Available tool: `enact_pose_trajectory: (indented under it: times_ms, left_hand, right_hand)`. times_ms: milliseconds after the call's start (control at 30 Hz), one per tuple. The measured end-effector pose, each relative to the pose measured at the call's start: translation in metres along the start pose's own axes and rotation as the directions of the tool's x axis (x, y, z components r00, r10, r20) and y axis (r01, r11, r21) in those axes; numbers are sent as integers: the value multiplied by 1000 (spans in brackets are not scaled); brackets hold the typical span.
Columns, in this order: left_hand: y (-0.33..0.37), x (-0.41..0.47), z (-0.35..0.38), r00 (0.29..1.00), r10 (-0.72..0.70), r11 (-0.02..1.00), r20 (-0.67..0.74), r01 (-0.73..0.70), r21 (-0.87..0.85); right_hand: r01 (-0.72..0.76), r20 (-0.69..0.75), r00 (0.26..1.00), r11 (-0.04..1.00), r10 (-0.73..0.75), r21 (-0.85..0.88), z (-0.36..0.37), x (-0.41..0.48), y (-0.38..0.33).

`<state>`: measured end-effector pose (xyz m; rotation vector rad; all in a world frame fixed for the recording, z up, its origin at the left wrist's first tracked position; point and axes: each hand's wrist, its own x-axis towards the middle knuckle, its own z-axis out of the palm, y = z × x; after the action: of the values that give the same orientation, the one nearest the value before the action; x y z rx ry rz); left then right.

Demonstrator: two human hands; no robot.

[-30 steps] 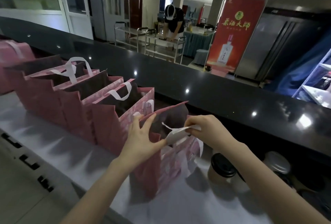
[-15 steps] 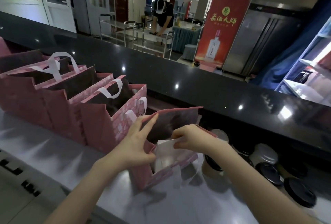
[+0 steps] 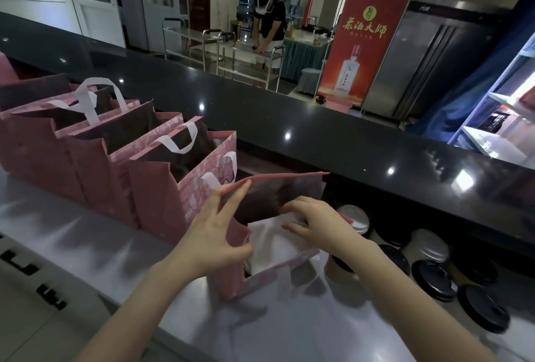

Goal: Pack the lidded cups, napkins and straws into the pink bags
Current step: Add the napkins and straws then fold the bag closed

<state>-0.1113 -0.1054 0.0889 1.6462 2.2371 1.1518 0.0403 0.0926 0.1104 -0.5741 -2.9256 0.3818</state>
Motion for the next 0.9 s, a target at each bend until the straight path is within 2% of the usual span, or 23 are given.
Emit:
enact_pose_trajectory:
  times_ms: [100, 200, 267, 400, 500, 567, 633, 733, 900]
  left_hand:
    - [2, 6, 6, 996, -81, 996, -44, 83, 30]
    - [8, 12, 11, 987, -150, 987, -57, 153, 49]
    - [14, 12, 14, 981, -184, 981, -68, 188, 51]
    - [26, 7, 21, 947, -314, 946, -74, 318, 58]
    - [36, 0, 31, 911, -389, 917, -135, 398, 43]
    - [44, -1, 38, 877, -422, 892, -231, 447, 67]
    - [54, -2, 44, 850, -380, 877, -364, 456, 150]
    - [67, 0, 45, 821, -215, 886, -529, 392, 247]
    - [97, 13, 48, 828, -162, 866, -537, 380, 324]
  right_hand:
    - [30, 61, 998, 996, -35, 84, -16, -33, 7]
    - [106, 85, 991, 994, -105, -13, -23, -55, 20]
    - [148, 6, 989, 984, -148, -99, -21, -63, 27]
    - [176, -251, 943, 966, -221, -191, -15, -63, 35]
    - [161, -306, 929, 972, -208, -172, -17, -58, 40]
    - [176, -306, 928, 973, -214, -146, -17, -57, 43]
    - [183, -296, 932, 976, -210, -116, -17, -59, 47]
    - [180, -323, 925, 979, -202, -98, -21, -72, 59]
    - [152, -379, 910, 986, -167, -68, -37, -113, 103]
